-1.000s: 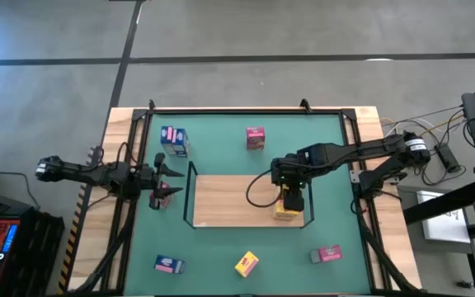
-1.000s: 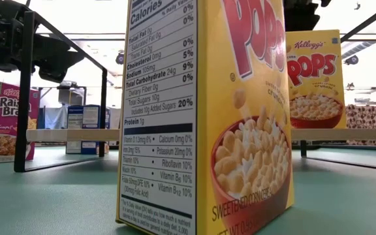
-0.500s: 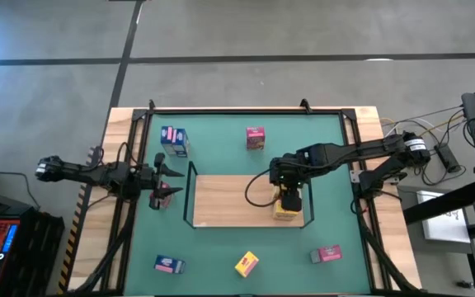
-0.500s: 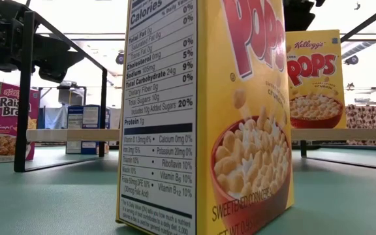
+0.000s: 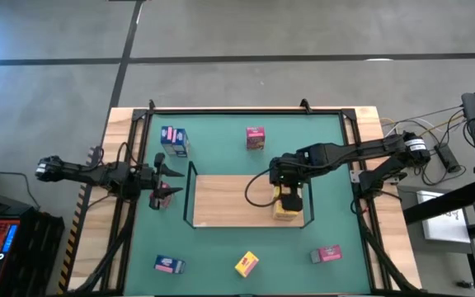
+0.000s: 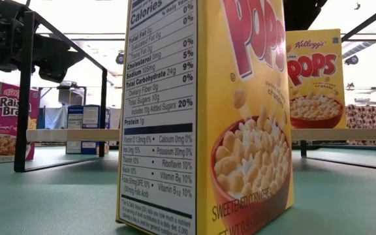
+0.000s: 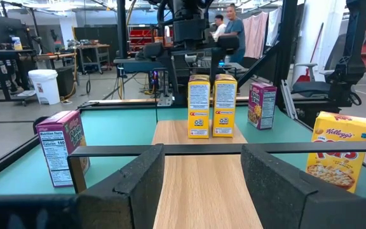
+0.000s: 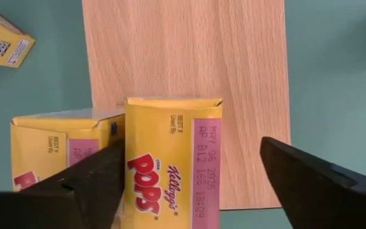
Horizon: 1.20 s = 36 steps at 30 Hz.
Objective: Stack cereal on shelf
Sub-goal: Put the top yellow cereal box on the shelf aligned with the other yellow cereal box, then put the middle pink cereal box on the shelf
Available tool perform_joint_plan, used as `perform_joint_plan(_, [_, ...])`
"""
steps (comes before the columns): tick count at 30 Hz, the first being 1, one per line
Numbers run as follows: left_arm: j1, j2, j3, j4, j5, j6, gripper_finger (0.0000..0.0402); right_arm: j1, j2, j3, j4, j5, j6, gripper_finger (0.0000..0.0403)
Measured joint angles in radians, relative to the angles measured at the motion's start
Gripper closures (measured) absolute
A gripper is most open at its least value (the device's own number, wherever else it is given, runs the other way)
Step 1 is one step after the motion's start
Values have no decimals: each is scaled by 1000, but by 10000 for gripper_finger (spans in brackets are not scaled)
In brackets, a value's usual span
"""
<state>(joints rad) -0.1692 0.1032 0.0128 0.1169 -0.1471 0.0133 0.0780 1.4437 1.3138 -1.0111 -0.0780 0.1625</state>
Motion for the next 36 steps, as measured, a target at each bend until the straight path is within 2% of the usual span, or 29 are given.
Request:
perform_joint_plan(5, [0, 0, 0, 0, 0, 0, 209, 0, 0, 22, -1, 0, -6, 34])
perform_joint_plan(30, [0, 0, 0, 0, 0, 0, 209, -8, -2, 184, -102, 59, -70, 32])
perform_joint_plan(36, [0, 0, 0, 0, 0, 0, 209, -26, -2, 200, -139, 177, -78, 32])
